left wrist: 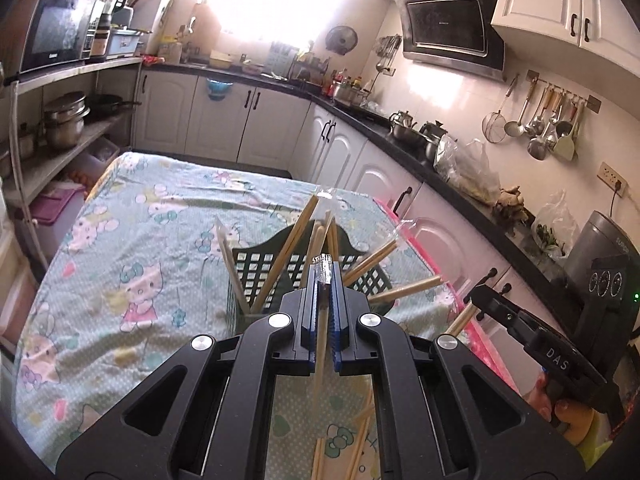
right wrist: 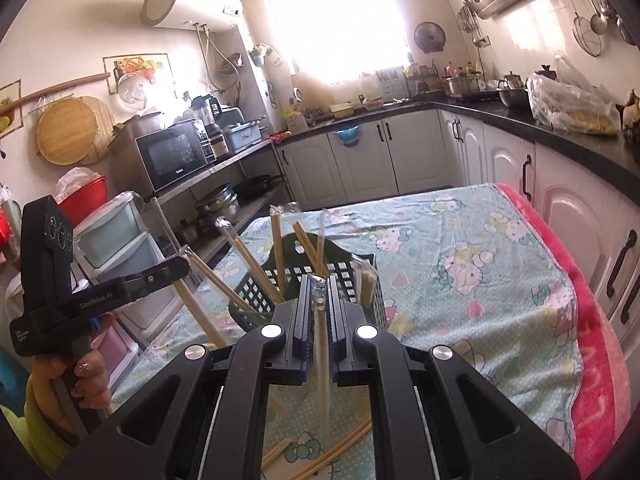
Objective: Organize utensils
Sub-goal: 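Lift the chopstick and carry it over the green caddy with the right gripper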
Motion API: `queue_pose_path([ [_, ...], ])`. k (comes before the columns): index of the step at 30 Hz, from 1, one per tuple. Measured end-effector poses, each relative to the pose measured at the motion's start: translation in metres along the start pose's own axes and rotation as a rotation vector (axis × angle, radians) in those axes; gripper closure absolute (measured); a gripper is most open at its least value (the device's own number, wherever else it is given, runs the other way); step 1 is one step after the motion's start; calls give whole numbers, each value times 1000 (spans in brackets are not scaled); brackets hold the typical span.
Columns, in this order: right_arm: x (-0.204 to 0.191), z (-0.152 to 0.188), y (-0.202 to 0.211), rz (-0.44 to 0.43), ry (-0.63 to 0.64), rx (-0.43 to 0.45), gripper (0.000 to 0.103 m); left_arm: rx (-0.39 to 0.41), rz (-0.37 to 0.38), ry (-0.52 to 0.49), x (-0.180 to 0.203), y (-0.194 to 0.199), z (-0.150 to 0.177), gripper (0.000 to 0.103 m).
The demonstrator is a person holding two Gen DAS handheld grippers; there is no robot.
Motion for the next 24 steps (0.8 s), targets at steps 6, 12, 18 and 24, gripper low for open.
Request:
queue_pose_path([
  [6, -8, -10, 6, -7, 22, 25, 96, 30, 7, -19, 5, 8, -12, 101],
  [12, -18, -24, 13, -20, 48, 60, 96, 63, 9, -36, 10, 17, -25, 101],
  [18, -27, -39, 18, -42, 66, 93, 96, 90, 6, -57, 14, 27, -37, 101],
  [24, -34, -51, 21, -57, 79, 123, 96, 111, -2, -68, 15, 35, -46, 101],
])
Point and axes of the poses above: each gripper's, at about its wrist camera, not at the fingertips, and y roughly against the way its jaws point, x to its right, z to its underside, the point moved 2 cm from there along -y, roughly the way its jaws point, and after that the axes turned 7 degrees about -x, right-handed, at the moved point
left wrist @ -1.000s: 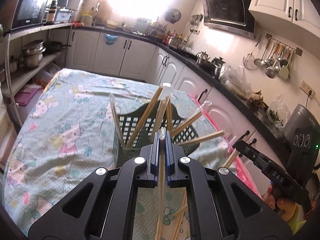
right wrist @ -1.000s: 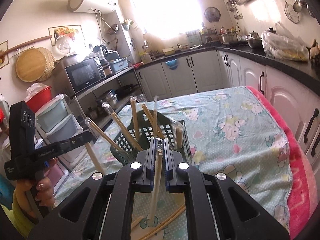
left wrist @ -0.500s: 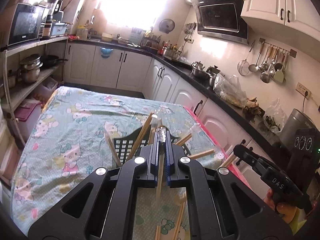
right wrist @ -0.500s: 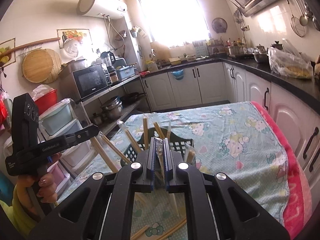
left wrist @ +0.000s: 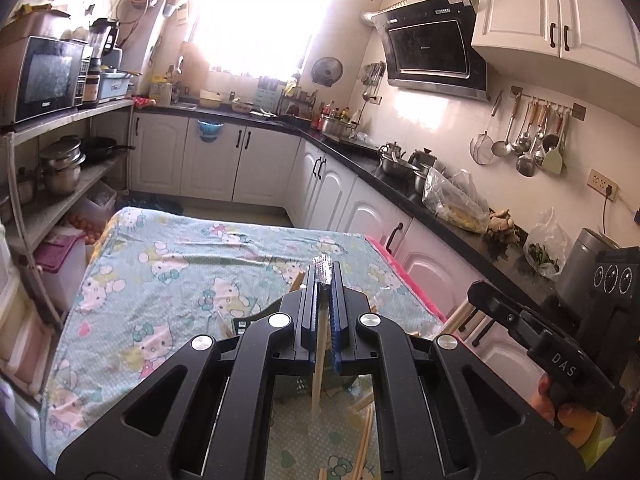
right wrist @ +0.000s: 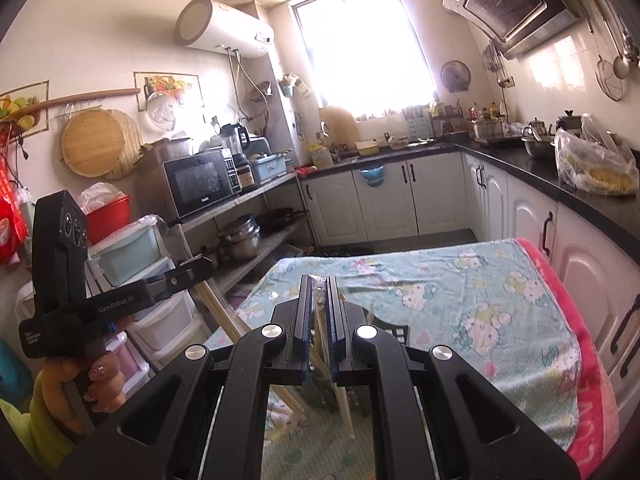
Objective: Organize utensils
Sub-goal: 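Lift the chopstick and carry it over the green caddy with the right gripper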
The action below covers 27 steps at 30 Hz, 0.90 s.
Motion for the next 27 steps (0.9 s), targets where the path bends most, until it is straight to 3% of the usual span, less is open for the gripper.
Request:
queue_pose_path([
  [17, -11, -46, -9, -20, 19, 91, 96, 98, -34, 53, -25, 18, -36, 100],
  [27, -11, -64, -26, -14, 16, 104, 96, 125, -74, 76, -39, 5, -45, 100],
])
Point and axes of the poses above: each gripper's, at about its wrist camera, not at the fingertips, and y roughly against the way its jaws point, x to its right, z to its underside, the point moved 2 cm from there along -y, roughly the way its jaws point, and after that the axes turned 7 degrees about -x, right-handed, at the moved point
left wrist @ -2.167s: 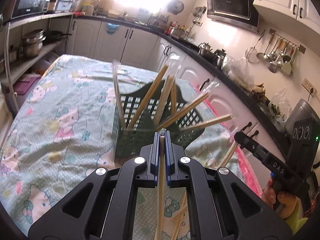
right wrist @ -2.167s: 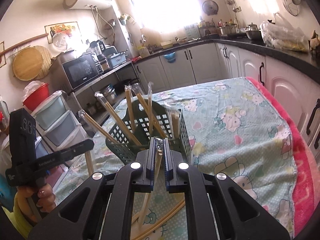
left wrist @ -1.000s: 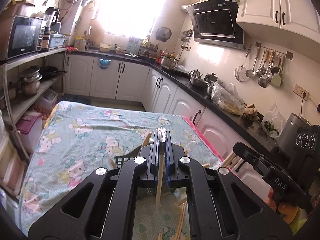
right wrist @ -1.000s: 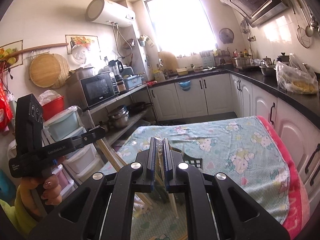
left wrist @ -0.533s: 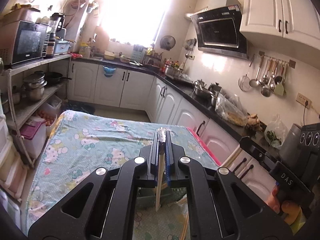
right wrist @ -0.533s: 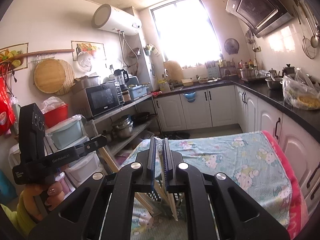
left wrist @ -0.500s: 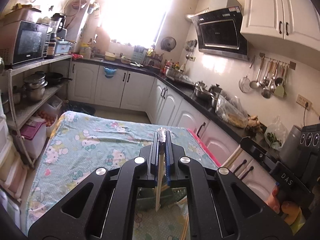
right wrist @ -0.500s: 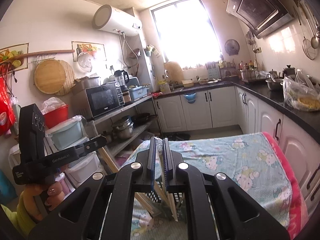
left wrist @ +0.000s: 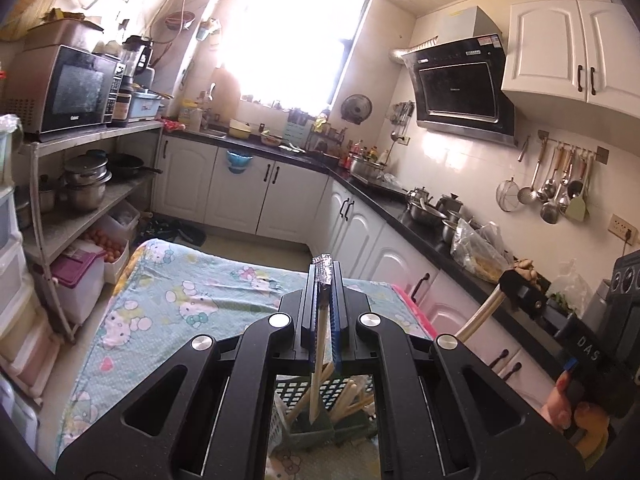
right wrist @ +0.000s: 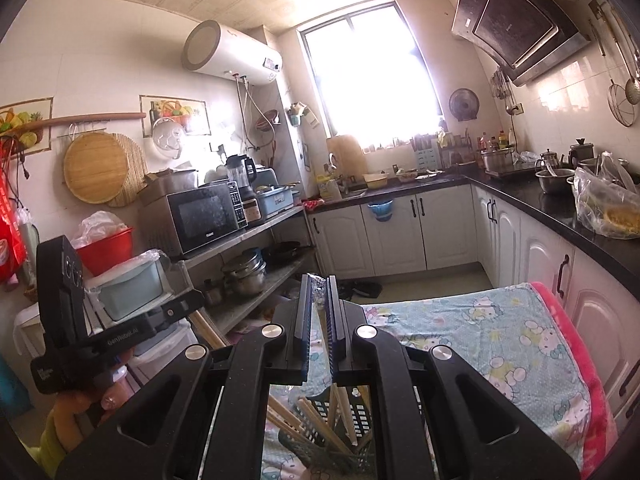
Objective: Organize utensils
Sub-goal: 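Lift the chopstick and carry it over the green caddy with the right gripper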
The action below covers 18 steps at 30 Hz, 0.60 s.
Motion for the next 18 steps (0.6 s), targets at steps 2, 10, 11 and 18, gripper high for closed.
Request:
queue_pose_path([
  [2, 0, 0, -4, -1, 2, -4, 96, -5, -11, 3, -2, -6, 2, 100],
  [10, 5, 12, -24, 18, 3, -48, 96, -34, -47, -14, -6, -27, 13, 100],
  [11, 6, 14, -26, 18, 2, -53, 96, -38, -48, -16, -6, -29, 15, 100],
  [18, 9, 30, -39, 35, 8, -78, 96, -70, -58, -28, -7, -43, 26, 100],
])
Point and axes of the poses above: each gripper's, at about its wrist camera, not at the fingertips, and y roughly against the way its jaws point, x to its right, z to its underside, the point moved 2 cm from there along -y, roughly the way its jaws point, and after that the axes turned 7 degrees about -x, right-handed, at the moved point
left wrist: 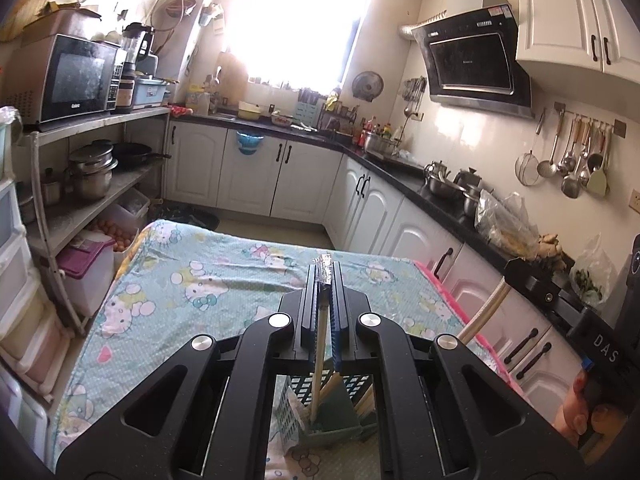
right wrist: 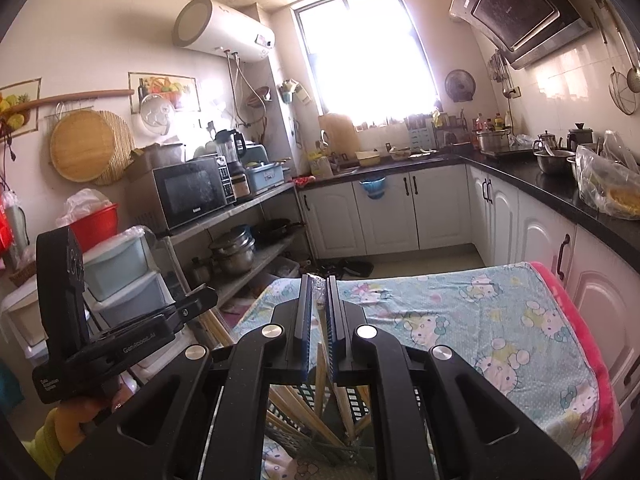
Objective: Organize utensils
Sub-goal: 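Lift the chopstick and carry it over the green caddy with the right gripper, then lower the chopstick into the caddy and open the right gripper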
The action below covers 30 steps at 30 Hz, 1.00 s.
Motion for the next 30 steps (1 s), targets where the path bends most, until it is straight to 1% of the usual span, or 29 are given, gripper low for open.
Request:
queue_pose_path([
  [5, 2, 10, -7, 10, 6, -8, 96, -21, 1, -2, 0, -10, 8, 100],
  [17, 23, 34, -16, 22, -57, -50, 95, -73, 8, -8, 5, -30, 26, 100],
  [28, 43, 53, -14, 50, -120, -88, 95, -106, 11, -1, 6, -35, 36, 100],
  [30, 46, 57, -13, 54, -129, -96, 93, -110, 10, 2, 5, -34, 37, 100],
])
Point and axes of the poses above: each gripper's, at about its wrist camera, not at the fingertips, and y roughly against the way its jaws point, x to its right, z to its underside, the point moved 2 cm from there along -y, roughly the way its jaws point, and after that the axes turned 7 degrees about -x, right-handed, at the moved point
